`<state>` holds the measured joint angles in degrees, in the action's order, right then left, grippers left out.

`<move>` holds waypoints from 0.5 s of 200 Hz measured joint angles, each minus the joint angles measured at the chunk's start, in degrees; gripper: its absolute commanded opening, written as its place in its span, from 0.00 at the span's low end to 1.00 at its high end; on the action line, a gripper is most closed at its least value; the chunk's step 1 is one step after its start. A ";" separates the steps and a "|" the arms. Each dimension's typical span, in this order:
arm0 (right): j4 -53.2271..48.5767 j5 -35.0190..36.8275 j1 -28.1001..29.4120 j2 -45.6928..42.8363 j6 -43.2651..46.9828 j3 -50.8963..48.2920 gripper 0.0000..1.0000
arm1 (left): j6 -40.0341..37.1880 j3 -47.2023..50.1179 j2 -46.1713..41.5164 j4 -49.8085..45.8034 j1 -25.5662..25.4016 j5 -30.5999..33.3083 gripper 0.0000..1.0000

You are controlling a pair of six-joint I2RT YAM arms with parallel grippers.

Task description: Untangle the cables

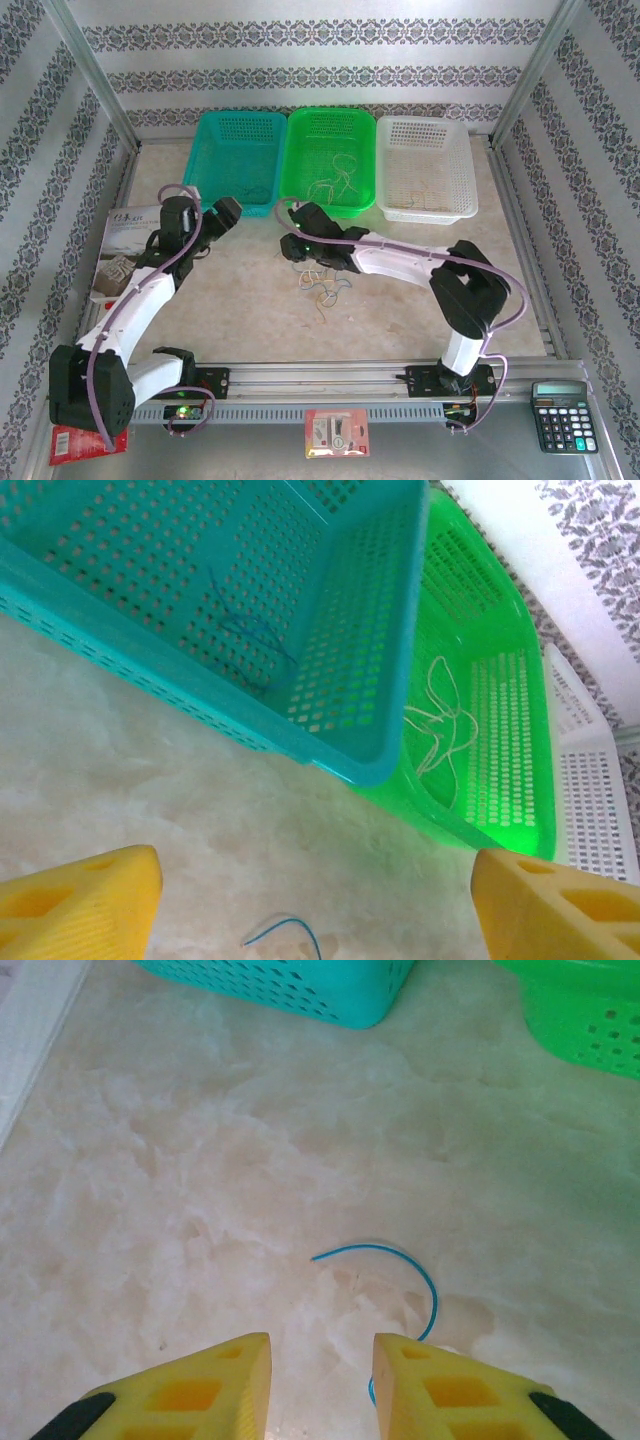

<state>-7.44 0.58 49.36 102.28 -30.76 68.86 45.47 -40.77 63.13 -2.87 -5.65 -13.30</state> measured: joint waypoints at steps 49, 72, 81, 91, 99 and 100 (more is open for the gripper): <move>-12.35 3.45 2.23 8.02 1.16 10.67 0.33 | -0.07 -1.07 -0.76 -1.01 2.84 -1.68 0.82; -16.39 4.68 2.73 10.38 1.14 13.16 0.34 | -0.07 -1.81 -0.79 -1.01 3.17 -2.27 0.82; -17.49 5.18 2.91 10.86 1.11 13.51 0.35 | -0.07 -1.90 -0.81 -1.01 3.17 -2.51 0.82; -18.58 5.66 2.93 11.43 0.98 13.81 0.36 | -0.07 -1.90 -0.81 -1.03 3.17 -2.73 0.82; -19.21 5.90 2.91 11.96 0.98 14.05 0.36 | -0.07 -1.90 -0.81 -1.03 3.17 -2.80 0.82; -19.32 5.99 2.91 12.04 0.98 14.10 0.36 | -0.07 -1.90 -0.81 -1.03 3.17 -2.82 0.82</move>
<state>-26.76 6.57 52.27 114.32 -29.78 82.96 45.41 -42.68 62.33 -3.90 -2.48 -16.12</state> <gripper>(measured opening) 0.356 0.822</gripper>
